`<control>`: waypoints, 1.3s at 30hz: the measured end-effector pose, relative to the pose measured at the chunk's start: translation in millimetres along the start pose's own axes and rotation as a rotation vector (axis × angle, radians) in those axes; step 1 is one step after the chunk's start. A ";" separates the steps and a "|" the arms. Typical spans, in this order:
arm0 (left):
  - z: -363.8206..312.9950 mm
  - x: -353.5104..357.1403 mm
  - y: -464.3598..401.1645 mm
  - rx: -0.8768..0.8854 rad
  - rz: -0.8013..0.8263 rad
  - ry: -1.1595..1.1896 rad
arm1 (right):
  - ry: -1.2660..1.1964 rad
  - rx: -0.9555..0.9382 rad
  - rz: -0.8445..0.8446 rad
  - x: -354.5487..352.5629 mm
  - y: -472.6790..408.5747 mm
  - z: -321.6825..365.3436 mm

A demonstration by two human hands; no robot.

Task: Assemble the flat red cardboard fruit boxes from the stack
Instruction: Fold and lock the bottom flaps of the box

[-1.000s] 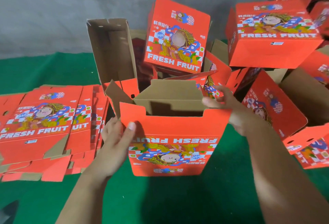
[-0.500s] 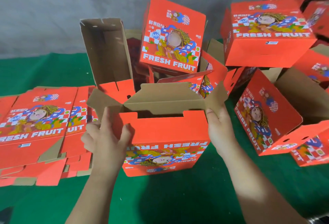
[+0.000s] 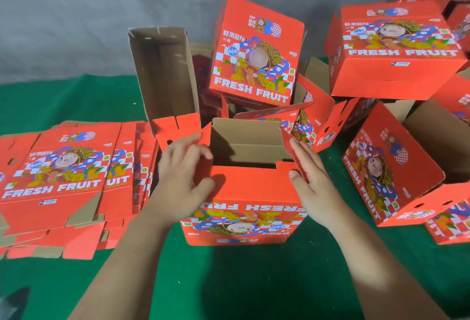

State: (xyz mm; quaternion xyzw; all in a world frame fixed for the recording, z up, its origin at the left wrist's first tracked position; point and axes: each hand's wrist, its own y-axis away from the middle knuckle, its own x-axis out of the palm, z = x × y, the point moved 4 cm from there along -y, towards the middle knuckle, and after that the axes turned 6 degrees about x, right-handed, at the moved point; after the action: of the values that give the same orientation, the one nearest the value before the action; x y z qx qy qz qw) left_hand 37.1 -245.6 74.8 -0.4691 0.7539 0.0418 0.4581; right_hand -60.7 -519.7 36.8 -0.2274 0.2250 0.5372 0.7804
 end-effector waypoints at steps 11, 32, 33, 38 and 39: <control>10.4 -13.9 -45.0 0.050 -0.126 0.108 | -0.091 0.017 0.017 -5.3 -12.3 -2.1; 22.5 9.0 -24.3 -0.162 0.072 0.537 | -0.212 0.374 -0.005 -3.5 -21.4 7.1; 20.7 8.2 -24.7 -0.170 0.091 0.450 | -0.217 0.394 0.017 -1.7 -26.2 9.4; 26.0 13.0 -26.2 -0.318 0.239 -0.134 | 0.214 0.273 0.164 6.7 -34.4 11.6; 29.3 14.9 -24.4 -0.477 0.206 -0.168 | 0.263 0.283 0.144 9.0 -35.5 12.7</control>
State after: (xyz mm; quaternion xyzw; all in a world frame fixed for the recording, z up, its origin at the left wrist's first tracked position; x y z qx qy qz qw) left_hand 72.3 -254.8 56.0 -0.4795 0.7258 0.3032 0.3892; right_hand -23.0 -516.9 45.6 -0.1671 0.4137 0.5204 0.7281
